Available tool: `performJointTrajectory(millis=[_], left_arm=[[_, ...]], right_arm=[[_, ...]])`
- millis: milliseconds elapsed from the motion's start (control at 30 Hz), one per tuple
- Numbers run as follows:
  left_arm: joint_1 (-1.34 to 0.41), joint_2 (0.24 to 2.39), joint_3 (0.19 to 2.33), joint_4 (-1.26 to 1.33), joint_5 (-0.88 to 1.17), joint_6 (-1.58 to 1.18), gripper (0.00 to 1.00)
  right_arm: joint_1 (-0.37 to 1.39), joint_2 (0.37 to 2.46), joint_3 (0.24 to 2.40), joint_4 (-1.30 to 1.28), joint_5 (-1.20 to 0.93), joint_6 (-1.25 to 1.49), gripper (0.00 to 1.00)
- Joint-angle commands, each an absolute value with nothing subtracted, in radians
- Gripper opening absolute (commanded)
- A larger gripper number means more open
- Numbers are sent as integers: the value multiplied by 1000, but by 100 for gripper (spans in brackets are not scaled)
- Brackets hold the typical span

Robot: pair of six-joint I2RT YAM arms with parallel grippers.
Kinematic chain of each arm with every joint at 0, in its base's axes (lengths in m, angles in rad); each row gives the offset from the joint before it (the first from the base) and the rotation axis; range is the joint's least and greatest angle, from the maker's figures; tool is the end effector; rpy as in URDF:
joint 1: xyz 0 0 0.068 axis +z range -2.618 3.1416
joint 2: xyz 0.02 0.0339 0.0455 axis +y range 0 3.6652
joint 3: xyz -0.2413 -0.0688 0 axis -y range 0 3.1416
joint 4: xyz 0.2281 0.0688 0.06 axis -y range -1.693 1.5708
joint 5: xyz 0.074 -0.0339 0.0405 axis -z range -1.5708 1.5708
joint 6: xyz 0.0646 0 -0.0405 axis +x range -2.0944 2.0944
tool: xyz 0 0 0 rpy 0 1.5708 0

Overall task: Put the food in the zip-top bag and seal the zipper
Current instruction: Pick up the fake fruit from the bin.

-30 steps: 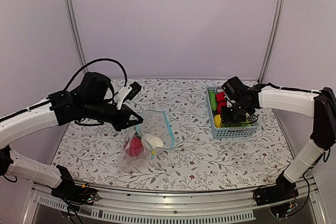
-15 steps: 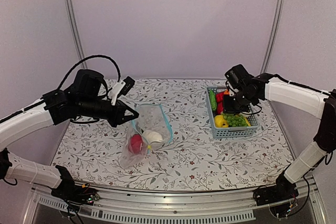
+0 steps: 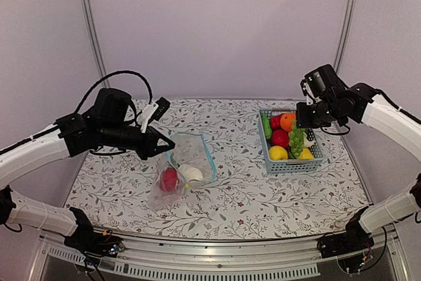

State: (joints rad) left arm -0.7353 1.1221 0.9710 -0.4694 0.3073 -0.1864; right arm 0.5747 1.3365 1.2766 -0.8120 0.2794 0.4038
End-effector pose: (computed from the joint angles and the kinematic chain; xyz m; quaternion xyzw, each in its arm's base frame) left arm 0.1798 -0.1890 0.2771 0.3056 0.8269 -0.3229 0.3444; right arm 0.2471 0.1388 0.2903 -0.0319 0.9311 0.0439 0.3608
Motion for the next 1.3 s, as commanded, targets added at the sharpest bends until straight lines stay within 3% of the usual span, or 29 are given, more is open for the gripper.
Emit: performJointTrajectory(millis=[0, 567, 833, 1267], left_arm=[[-720, 1178, 953, -426, 327, -171, 0], [-716, 1208, 956, -393, 463, -222, 0], [-721, 1178, 938, -357, 508, -242, 0], [-721, 1168, 937, -369, 503, -254, 0]], right_arm=[[570, 1288, 1332, -858, 276, 352, 0], [607, 1173, 1569, -995, -170, 292, 0], [878, 1227, 1655, -991, -104, 346, 0], [1145, 1451, 1713, -835, -78, 433, 0]])
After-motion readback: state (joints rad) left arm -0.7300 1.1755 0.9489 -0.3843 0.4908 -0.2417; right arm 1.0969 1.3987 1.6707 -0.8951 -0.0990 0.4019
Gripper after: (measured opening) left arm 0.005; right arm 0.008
